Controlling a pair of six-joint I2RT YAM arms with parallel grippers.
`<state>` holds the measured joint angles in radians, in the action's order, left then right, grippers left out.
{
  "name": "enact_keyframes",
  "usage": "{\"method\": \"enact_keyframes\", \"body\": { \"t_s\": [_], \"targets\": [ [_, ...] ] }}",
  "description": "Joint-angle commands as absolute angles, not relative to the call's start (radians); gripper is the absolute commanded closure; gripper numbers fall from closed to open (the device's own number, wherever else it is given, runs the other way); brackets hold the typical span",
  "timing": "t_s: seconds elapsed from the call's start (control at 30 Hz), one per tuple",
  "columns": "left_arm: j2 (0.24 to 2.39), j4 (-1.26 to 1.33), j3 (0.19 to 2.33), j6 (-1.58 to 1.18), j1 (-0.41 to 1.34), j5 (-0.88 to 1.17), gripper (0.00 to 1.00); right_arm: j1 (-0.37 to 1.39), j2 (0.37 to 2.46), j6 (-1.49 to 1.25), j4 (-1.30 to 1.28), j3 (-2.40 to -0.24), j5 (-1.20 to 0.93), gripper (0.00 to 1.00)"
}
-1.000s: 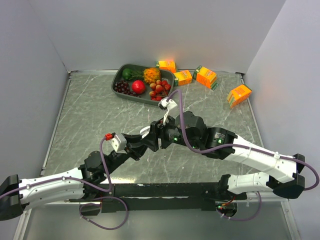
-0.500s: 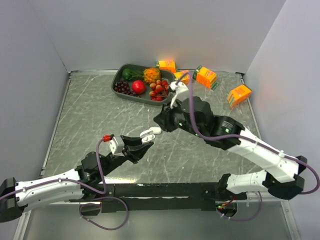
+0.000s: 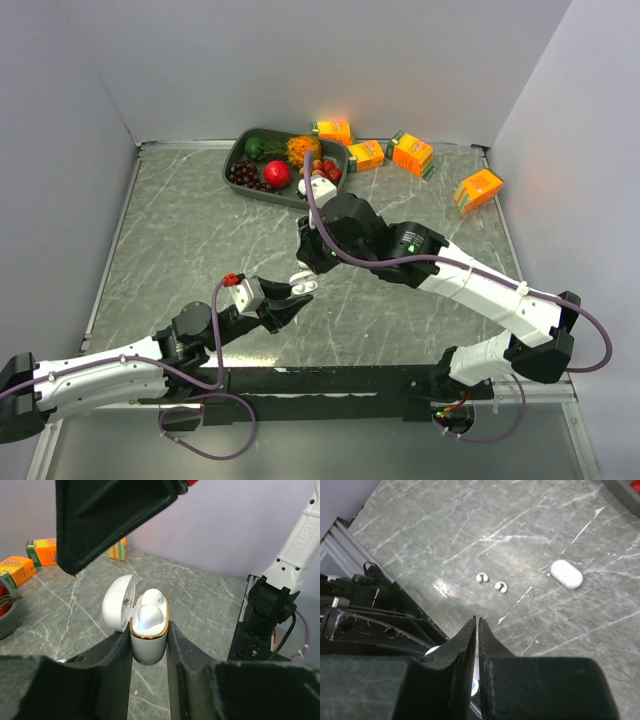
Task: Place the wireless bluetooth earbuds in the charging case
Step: Close the charging case.
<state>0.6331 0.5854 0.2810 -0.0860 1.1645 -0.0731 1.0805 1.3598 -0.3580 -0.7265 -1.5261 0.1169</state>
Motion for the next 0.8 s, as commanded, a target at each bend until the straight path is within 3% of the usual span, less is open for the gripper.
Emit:
{"method": "enact_keyframes", "body": {
  "t_s": [0.0, 0.77],
  "targets": [
    [0.634, 0.623, 0.321, -0.066, 1.169, -0.08, 0.99, 1.107, 1.347, -0.353, -0.753, -1.562, 0.092, 0.87],
    [0.641, 0.649, 0.331, -0.057, 1.167, -0.163, 0.99, 1.198, 1.292, -0.402, -0.788, -1.511, 0.123, 0.89]
  ]
}}
